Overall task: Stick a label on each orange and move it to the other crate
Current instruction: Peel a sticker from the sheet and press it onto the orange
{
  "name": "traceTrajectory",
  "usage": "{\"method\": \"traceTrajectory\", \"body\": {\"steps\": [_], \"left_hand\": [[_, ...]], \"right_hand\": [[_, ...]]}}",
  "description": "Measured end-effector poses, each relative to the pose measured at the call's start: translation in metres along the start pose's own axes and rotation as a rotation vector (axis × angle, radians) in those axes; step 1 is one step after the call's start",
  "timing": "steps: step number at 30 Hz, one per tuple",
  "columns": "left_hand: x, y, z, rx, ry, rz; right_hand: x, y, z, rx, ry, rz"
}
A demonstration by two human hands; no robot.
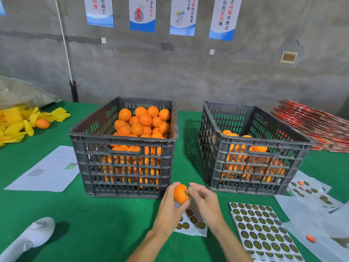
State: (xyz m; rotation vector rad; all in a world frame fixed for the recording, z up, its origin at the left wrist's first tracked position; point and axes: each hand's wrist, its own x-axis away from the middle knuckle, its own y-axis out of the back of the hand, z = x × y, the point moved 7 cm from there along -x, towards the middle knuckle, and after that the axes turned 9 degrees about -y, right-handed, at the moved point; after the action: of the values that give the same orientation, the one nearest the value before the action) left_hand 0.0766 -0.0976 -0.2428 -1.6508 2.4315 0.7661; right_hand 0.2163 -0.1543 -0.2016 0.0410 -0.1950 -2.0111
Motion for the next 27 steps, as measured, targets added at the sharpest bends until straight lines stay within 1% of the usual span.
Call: {"method": "traceTrajectory", "body": {"steps": [5, 7, 10, 11, 13, 17, 19, 21, 24, 25, 27], "left_hand": [[-0.013, 0.012, -0.026, 0.109, -0.052, -0.079], [-0.019, 0.017, -0.044, 0.169, -0.086, -0.090], [-0.035, 0.025, -0.083, 0.159, -0.165, -0.088], [-0.043, 0.028, -0.097, 0.144, -0.193, -0.087], [-0.062, 0.035, -0.126, 0.116, -0.251, -0.096], [-0.107, 0.043, -0.188, -0.021, -0.364, -0.071], [-0.126, 0.043, -0.215, -0.116, -0.434, -0.037], [-0.142, 0.048, -0.233, -0.239, -0.503, -0.031], [-0.161, 0.076, -0.233, -0.339, -0.483, -0.081], [-0.167, 0.087, -0.227, -0.376, -0.461, -0.092], [-0.177, 0.110, -0.210, -0.449, -0.394, -0.094]], "right_hand": [[0.007, 0.000, 0.026, -0.099, 0.120, -0.018], [0.006, 0.000, 0.036, -0.202, 0.041, 0.043], [0.003, -0.013, 0.057, -0.399, -0.101, 0.274], [0.002, -0.012, 0.067, -0.452, -0.125, 0.300], [-0.007, -0.001, 0.094, -0.468, -0.084, 0.279], [-0.019, 0.027, 0.162, -0.345, 0.080, 0.173], [-0.024, 0.041, 0.195, -0.233, 0.197, 0.090], [-0.030, 0.064, 0.223, -0.096, 0.317, -0.104], [-0.042, 0.112, 0.241, 0.151, 0.346, -0.475], [-0.049, 0.125, 0.241, 0.251, 0.330, -0.547], [-0.062, 0.147, 0.235, 0.442, 0.289, -0.620]]}}
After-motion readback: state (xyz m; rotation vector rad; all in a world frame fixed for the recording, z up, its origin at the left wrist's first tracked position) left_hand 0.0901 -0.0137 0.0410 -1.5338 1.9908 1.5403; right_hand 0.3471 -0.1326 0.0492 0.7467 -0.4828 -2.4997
